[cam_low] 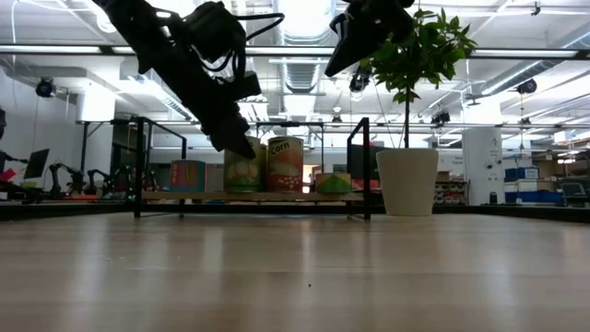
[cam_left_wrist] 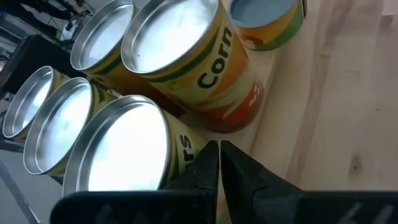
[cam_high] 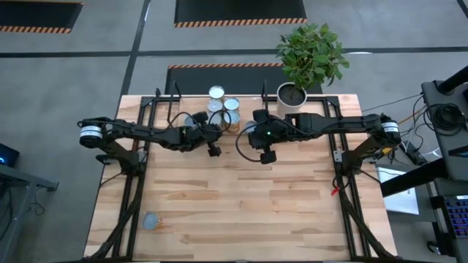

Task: Pick and place cans onto a shelf
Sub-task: Adjust the cans on the shelf

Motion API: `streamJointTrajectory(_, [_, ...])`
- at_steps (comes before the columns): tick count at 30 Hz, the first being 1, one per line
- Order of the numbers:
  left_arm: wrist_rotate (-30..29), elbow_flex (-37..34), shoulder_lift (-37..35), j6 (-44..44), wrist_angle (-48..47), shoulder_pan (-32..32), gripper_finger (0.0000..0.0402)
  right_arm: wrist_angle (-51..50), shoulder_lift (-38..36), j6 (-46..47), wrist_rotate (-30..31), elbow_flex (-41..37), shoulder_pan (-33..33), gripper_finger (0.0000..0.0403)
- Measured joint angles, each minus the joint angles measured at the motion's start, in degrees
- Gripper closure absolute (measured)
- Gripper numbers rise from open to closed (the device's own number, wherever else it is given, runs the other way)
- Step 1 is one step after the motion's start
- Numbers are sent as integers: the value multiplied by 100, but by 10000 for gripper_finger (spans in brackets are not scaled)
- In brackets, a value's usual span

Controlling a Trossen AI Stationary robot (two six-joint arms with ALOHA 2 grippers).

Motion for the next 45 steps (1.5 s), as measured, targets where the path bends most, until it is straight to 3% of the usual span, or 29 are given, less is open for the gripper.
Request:
streamJointTrajectory(8, [20, 2, -108, 49, 51, -120, 402, 2, 4, 34, 0, 0, 0, 394])
streamJointTrajectory(15, [38, 783, -945, 210, -1940, -517, 402, 21, -3, 100, -2, -98, 0, 394])
streamJointTrajectory(20, [-57, 1395, -1370, 833, -3358, -256, 402, 107, -55, 161, -10, -268, 27, 394])
streamJointTrajectory(22, [-15, 1523, -1399, 1141, -3415, 4, 402, 132, -55, 184, -50, -321, 55, 394])
streamJointTrajectory(29, [974, 1489, -1219, 1416, -3657, 907, 402, 651, -139, 216, -51, -683, 169, 394])
streamJointTrajectory(45, [927, 1480, -278, 1402, -3401, 1197, 402, 725, -330, 316, -54, -877, 212, 394])
